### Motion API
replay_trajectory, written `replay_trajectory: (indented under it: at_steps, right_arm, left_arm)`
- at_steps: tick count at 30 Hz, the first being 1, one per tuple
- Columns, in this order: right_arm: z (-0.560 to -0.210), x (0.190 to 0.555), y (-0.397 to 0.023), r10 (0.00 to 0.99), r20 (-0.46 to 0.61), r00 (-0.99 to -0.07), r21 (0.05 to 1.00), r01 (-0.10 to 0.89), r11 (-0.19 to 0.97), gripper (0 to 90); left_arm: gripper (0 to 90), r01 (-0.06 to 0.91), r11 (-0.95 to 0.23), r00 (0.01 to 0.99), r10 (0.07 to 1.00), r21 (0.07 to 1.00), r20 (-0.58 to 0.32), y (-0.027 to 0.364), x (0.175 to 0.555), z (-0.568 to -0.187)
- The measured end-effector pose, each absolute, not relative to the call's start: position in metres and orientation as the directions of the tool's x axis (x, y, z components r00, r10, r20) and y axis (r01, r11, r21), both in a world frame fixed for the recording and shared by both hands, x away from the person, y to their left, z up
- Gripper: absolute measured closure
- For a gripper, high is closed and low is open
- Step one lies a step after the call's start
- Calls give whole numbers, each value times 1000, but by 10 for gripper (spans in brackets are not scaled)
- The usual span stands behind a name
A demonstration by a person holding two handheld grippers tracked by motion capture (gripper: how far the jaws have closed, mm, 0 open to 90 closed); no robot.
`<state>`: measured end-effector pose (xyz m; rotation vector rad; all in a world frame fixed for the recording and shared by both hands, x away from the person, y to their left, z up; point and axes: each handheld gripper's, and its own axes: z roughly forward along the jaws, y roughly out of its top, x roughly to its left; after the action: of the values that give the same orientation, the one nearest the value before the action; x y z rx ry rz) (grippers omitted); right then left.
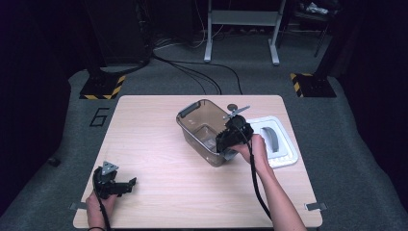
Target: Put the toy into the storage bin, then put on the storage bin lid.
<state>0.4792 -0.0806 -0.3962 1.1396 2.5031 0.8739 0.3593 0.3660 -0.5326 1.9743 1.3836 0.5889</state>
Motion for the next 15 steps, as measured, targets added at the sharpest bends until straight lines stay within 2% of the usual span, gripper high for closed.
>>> replay_trajectory:
  at_steps: [15]
  right_arm:
    - [-396, 475, -83, 758, 21, -651, 607, 611, 508, 234]
  left_arm:
    - [3, 650, -236, 343, 939, 723, -2, 366, 359, -532]
